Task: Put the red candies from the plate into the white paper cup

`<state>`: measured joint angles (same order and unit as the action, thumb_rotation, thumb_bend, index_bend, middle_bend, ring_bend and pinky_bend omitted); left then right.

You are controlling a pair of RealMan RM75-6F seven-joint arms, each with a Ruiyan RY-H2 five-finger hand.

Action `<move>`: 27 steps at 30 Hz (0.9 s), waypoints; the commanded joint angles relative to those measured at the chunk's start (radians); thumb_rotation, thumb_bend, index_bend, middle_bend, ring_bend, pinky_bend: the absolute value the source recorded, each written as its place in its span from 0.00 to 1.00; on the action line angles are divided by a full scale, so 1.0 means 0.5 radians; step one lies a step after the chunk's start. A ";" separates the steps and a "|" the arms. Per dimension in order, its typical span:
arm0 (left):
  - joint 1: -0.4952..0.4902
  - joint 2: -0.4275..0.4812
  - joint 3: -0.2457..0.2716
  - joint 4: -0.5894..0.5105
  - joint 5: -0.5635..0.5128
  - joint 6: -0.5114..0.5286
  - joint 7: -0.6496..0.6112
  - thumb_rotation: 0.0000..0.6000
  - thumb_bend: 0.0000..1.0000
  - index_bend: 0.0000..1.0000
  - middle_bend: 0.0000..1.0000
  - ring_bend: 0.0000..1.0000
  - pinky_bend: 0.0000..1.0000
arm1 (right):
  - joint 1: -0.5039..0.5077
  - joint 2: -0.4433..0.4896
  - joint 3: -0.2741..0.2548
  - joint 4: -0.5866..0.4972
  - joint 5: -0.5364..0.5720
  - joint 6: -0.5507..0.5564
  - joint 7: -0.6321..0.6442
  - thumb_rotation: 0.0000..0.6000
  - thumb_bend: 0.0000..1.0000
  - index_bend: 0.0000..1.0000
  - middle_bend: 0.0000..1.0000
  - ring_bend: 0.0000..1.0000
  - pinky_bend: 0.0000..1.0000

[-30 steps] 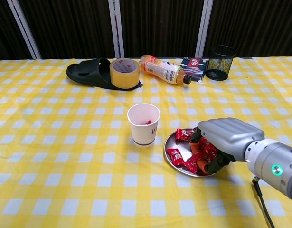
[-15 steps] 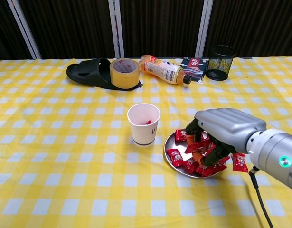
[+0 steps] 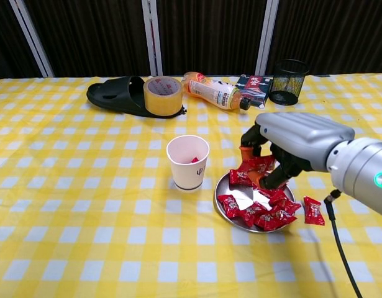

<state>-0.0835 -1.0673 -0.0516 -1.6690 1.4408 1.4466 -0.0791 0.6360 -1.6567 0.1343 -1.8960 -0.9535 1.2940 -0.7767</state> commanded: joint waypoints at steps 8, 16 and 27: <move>-0.009 0.009 -0.005 -0.007 -0.030 -0.031 -0.006 1.00 0.04 0.00 0.00 0.00 0.00 | 0.158 -0.005 0.242 -0.140 0.098 -0.028 -0.089 1.00 0.52 0.58 0.56 0.82 0.83; -0.019 0.029 -0.011 -0.017 -0.069 -0.076 -0.044 1.00 0.04 0.00 0.00 0.00 0.00 | 0.323 -0.138 0.368 0.015 0.266 -0.102 -0.141 1.00 0.52 0.58 0.56 0.82 0.83; -0.027 0.046 -0.023 -0.012 -0.069 -0.083 -0.101 1.00 0.04 0.00 0.00 0.00 0.00 | 0.485 -0.307 0.420 0.289 0.423 -0.155 -0.163 1.00 0.52 0.58 0.56 0.82 0.83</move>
<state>-0.0973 -1.0438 -0.0623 -1.6766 1.4047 1.4033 -0.1283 0.8730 -1.8043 0.3414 -1.7580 -0.7480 1.2197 -0.8580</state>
